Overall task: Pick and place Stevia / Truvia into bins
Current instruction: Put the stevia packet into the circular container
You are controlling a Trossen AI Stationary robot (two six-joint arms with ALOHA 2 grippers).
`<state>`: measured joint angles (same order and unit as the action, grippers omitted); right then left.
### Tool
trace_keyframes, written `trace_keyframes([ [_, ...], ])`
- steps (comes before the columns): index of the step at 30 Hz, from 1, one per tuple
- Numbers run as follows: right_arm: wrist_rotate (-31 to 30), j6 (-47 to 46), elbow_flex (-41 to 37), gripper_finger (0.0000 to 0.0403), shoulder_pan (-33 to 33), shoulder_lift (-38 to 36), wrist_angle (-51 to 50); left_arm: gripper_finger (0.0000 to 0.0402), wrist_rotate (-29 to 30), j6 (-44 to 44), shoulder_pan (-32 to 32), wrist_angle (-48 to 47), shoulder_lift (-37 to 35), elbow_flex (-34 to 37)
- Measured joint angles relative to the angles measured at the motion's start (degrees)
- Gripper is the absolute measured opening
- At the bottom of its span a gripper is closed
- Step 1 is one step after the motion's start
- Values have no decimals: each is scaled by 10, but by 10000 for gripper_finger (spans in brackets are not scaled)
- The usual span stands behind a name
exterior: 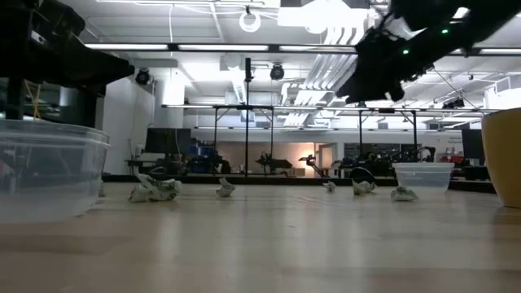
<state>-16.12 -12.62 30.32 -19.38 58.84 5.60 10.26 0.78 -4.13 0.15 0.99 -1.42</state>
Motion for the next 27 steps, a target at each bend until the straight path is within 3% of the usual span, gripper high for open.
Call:
trace_keyframes([
  [8,45,-81,74,221,-20,145,-71,122,0,0,0,0,0,0],
  [13,35,-97,100,222,-34,228,-71,122,0,0,0,0,0,0],
  [27,50,-145,113,201,-46,336,-67,122,0,-1,0,0,0,0],
])
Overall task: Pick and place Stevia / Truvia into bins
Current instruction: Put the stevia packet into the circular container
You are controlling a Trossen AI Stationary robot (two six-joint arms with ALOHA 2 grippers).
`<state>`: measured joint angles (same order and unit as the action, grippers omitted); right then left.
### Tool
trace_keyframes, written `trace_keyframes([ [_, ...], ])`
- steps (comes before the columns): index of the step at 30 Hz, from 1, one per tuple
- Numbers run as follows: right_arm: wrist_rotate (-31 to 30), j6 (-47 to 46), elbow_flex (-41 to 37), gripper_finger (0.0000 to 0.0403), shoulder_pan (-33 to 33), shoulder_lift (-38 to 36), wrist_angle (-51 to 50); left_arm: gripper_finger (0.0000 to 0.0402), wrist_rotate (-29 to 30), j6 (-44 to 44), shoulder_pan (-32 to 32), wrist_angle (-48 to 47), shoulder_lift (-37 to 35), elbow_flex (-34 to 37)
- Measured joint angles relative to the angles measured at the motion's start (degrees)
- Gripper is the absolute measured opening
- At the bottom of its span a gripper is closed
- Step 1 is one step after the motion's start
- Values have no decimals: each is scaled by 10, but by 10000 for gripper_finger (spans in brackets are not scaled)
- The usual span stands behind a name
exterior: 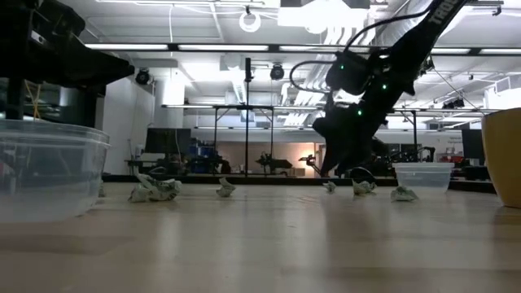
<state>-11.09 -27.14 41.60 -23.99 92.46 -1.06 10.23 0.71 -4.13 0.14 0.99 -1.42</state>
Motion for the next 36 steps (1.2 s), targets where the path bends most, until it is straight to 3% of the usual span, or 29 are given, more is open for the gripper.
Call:
trace_keyframes([
  [9,6,3,0,193,0,55,48,122,0,0,0,0,0,0],
  [17,6,5,0,184,0,58,40,122,0,0,0,0,0,0],
  [21,3,5,0,147,0,58,39,122,0,0,0,0,0,0],
  [31,28,31,16,11,-4,46,6,122,0,0,0,0,0,0],
  [36,16,71,76,20,-3,-7,-115,122,0,0,0,0,0,0],
])
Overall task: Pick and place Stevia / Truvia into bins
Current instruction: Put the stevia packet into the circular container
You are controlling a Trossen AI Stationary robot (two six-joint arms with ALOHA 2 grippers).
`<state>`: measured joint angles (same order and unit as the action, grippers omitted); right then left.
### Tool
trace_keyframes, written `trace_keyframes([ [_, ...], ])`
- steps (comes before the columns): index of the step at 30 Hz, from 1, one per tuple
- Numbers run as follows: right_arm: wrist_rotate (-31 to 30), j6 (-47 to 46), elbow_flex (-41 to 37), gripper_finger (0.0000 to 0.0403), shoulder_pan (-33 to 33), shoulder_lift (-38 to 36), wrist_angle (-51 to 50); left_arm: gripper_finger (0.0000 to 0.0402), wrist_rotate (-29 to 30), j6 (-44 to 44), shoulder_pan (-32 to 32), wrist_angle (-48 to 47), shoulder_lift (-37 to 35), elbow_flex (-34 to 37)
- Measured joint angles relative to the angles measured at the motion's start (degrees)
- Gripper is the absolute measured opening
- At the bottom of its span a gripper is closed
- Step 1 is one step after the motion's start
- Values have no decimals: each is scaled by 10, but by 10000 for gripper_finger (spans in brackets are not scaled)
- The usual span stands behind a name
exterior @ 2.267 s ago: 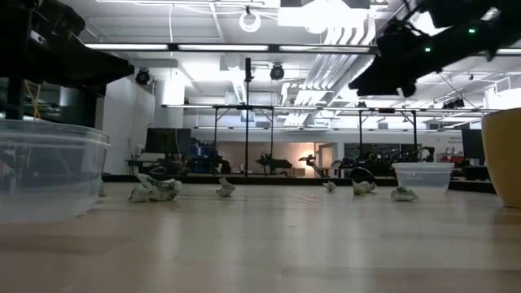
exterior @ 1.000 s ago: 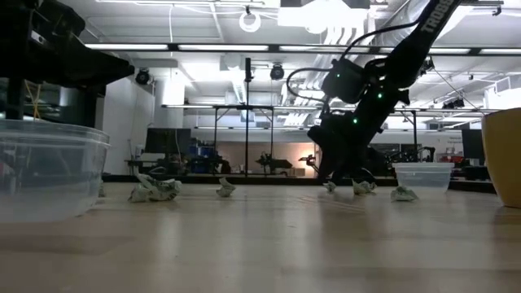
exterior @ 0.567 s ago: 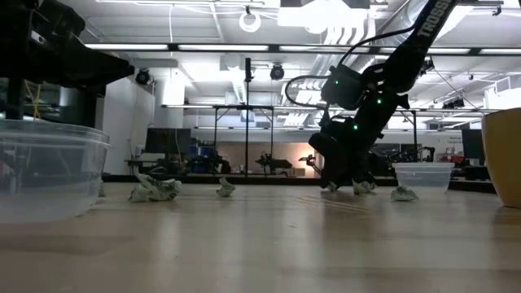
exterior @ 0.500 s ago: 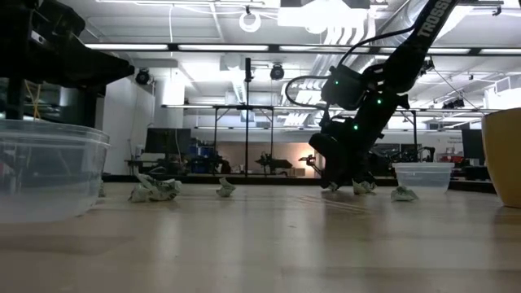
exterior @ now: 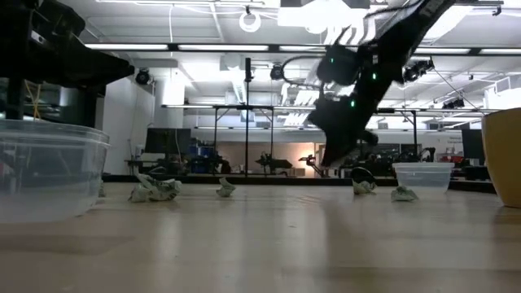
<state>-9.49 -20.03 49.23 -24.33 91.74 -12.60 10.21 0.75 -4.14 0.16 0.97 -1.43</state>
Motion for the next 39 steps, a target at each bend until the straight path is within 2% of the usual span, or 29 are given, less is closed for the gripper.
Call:
trace_keyframes([
  [5,-48,32,58,5,5,-59,-176,122,0,0,0,0,0,0],
  [8,-69,23,75,10,5,-88,-280,122,0,0,0,0,0,0],
  [11,-97,-7,74,9,5,-117,-363,122,0,0,0,0,0,0],
  [15,-117,-42,46,4,3,-143,-424,122,0,0,0,0,0,0],
  [20,-110,-55,4,13,3,-158,-428,122,4,0,0,0,0,0],
  [26,-164,-77,-21,8,3,-158,-425,122,7,0,0,1,0,0],
  [29,-170,-80,-22,18,3,-158,-424,122,9,0,0,1,0,0],
  [36,-166,-80,-22,91,3,-158,-403,122,9,0,0,1,0,0],
  [39,-150,-48,-22,127,3,-158,-351,122,9,0,0,1,0,0],
])
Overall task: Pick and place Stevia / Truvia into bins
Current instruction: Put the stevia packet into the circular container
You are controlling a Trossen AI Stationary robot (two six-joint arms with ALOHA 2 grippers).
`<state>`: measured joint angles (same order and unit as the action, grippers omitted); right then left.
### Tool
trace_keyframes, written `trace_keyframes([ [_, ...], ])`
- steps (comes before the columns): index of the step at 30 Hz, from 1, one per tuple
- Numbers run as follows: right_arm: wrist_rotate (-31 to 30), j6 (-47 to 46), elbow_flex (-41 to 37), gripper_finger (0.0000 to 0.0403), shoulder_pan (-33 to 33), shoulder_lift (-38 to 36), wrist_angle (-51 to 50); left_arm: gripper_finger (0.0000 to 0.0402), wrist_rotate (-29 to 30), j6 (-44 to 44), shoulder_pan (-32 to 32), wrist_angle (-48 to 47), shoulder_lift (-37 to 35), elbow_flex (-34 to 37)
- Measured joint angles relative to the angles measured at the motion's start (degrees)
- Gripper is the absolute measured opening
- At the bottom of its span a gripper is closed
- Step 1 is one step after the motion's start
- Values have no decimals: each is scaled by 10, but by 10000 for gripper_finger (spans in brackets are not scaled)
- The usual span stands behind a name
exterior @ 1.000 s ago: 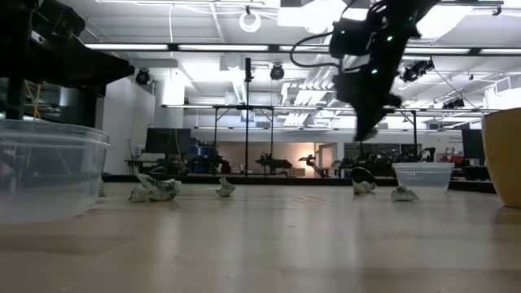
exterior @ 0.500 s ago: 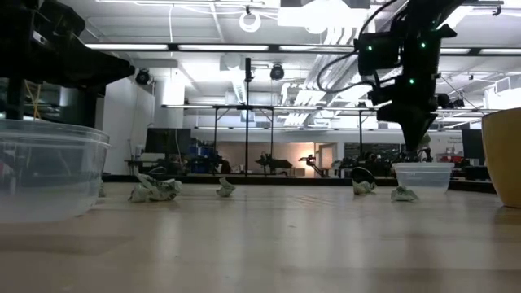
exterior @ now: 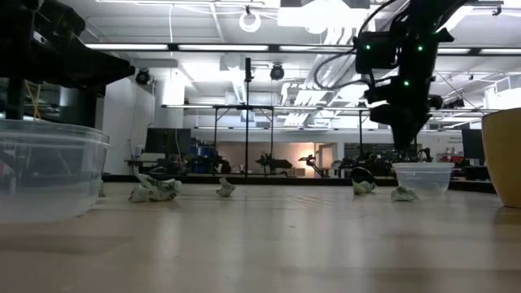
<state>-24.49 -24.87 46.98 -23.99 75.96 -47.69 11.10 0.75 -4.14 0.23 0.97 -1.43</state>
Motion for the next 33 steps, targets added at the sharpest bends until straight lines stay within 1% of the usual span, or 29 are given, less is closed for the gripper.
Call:
trace_keyframes([
  [2,50,52,0,146,5,0,63,122,0,0,0,0,0,0],
  [4,137,131,0,160,16,0,138,122,0,0,0,0,0,0],
  [7,262,235,0,171,40,2,225,122,0,0,0,0,0,0],
  [9,306,311,1,173,59,6,256,122,0,0,0,0,0,0],
  [11,308,368,1,173,80,14,257,122,0,0,0,0,0,0],
  [14,254,407,1,170,105,35,254,122,1,0,0,0,0,0],
  [16,236,425,1,171,115,51,244,122,1,0,0,0,0,0],
  [20,233,447,1,173,126,79,229,122,2,0,0,0,0,0],
  [28,232,481,1,178,123,136,227,122,2,0,0,0,0,0],
  [33,208,494,1,177,124,164,227,122,2,0,0,0,0,0],
])
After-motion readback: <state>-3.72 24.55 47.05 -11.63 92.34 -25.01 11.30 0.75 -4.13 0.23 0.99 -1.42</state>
